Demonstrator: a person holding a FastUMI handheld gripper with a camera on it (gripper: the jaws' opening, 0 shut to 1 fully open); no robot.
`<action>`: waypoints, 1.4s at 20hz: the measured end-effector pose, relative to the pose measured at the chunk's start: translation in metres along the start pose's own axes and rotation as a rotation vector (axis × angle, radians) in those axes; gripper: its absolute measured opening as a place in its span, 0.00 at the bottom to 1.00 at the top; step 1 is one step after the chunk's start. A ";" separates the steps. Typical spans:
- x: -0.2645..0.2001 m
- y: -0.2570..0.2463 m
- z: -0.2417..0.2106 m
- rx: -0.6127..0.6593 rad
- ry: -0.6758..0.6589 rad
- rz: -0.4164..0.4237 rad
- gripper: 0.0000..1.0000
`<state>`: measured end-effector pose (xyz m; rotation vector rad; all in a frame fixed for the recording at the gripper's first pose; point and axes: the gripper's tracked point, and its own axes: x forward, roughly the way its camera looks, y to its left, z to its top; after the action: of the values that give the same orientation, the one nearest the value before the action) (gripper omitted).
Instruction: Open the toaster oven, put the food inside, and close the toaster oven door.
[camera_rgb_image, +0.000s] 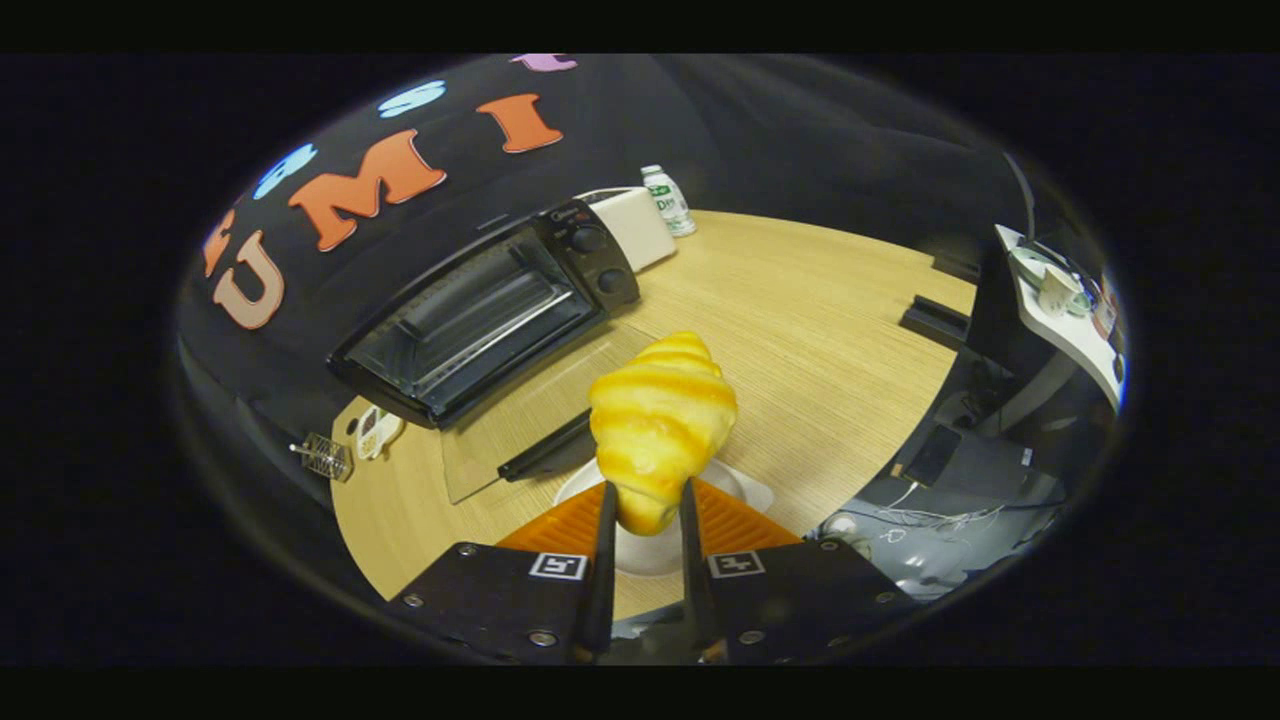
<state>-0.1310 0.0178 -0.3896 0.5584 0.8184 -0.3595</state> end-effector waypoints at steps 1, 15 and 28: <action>0.000 0.007 0.005 0.006 -0.002 0.027 0.30; 0.045 0.111 0.073 0.126 -0.029 0.407 0.29; 0.115 0.180 0.075 0.252 0.046 0.499 0.29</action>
<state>0.0770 0.1063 -0.3775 0.9833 0.6529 0.0109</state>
